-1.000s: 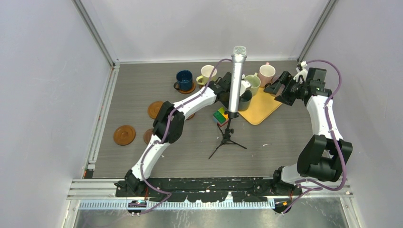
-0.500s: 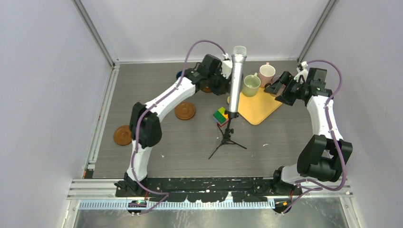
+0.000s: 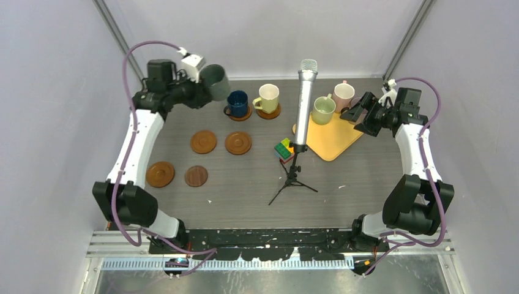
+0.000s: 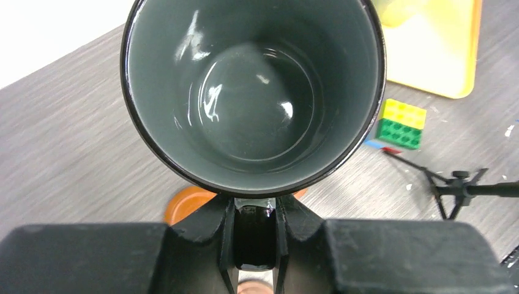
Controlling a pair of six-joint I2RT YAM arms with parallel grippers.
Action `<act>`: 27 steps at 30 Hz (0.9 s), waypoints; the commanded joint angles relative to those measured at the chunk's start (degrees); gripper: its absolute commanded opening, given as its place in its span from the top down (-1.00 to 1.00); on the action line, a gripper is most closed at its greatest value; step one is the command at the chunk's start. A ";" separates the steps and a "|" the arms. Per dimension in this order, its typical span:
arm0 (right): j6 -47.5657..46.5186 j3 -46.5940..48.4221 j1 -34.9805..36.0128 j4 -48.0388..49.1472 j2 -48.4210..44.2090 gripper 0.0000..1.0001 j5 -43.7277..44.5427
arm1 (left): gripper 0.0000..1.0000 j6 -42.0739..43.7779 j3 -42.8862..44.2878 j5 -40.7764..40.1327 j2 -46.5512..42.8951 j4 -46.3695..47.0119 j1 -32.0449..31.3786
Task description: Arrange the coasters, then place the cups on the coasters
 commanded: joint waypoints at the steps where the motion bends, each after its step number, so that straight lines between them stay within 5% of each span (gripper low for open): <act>1: -0.94 0.19 -0.23 -0.47 -2.31 -0.67 -0.99 | 1.00 5.71 -6.77 8.39 -5.89 0.09 5.78; 15: -2.28 -1.70 -0.14 0.11 -2.58 -0.67 -0.17 | 1.00 5.84 -28.87 3.30 -8.83 14.28 1.46; 27: -2.02 -2.32 -0.18 0.87 -2.22 -0.67 0.35 | 1.00 7.90 -37.58 -4.52 -3.92 30.65 -3.77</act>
